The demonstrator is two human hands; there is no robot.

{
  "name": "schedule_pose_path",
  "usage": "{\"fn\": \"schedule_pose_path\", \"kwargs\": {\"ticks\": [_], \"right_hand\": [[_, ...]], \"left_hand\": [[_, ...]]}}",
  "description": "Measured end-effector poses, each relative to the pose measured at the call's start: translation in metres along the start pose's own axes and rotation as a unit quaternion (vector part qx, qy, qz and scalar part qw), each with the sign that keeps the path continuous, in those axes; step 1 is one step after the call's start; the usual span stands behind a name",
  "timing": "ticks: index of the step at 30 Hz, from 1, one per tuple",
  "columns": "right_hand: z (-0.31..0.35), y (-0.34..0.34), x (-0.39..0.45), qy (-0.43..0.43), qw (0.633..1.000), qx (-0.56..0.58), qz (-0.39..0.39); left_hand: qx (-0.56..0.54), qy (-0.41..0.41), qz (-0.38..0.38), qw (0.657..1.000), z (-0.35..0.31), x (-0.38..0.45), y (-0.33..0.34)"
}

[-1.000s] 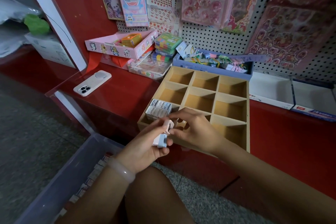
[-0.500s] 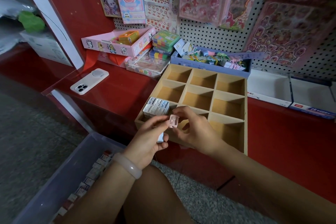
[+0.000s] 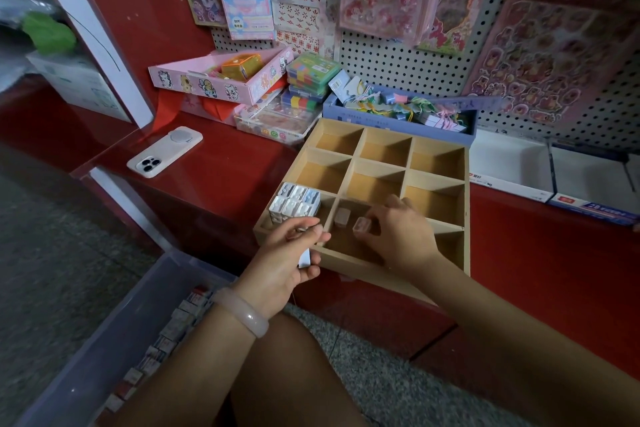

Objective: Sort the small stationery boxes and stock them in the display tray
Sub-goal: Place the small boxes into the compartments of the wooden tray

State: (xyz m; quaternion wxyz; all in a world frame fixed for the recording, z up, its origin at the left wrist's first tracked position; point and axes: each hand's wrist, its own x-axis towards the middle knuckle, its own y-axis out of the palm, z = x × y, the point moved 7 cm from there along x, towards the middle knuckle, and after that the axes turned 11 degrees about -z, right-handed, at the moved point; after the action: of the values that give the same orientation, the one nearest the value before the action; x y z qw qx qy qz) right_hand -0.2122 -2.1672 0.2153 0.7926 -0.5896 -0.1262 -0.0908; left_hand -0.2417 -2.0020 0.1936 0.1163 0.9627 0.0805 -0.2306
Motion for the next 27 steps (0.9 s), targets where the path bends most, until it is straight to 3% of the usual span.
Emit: {"fn": "schedule_pose_path", "kwargs": {"ticks": [5,20,25,27], "right_hand": [[0.004,0.013,0.001,-0.012,0.996,-0.074,0.050],[0.012,0.020,0.010,-0.005,0.994,-0.108,0.024],[0.009,0.019,0.011,-0.016,0.994,-0.104,0.025],[0.006,0.013,0.011,-0.017,0.999,-0.036,0.009]], "left_hand": [[-0.001,-0.008,0.023,1.000,0.002,-0.004,-0.003],[-0.018,-0.044,0.042,0.998,0.003,-0.004,-0.002],[-0.129,-0.101,0.064,0.985,0.004,-0.007,0.001],[-0.190,-0.135,0.067,0.970,0.005,-0.006,0.001]]}}
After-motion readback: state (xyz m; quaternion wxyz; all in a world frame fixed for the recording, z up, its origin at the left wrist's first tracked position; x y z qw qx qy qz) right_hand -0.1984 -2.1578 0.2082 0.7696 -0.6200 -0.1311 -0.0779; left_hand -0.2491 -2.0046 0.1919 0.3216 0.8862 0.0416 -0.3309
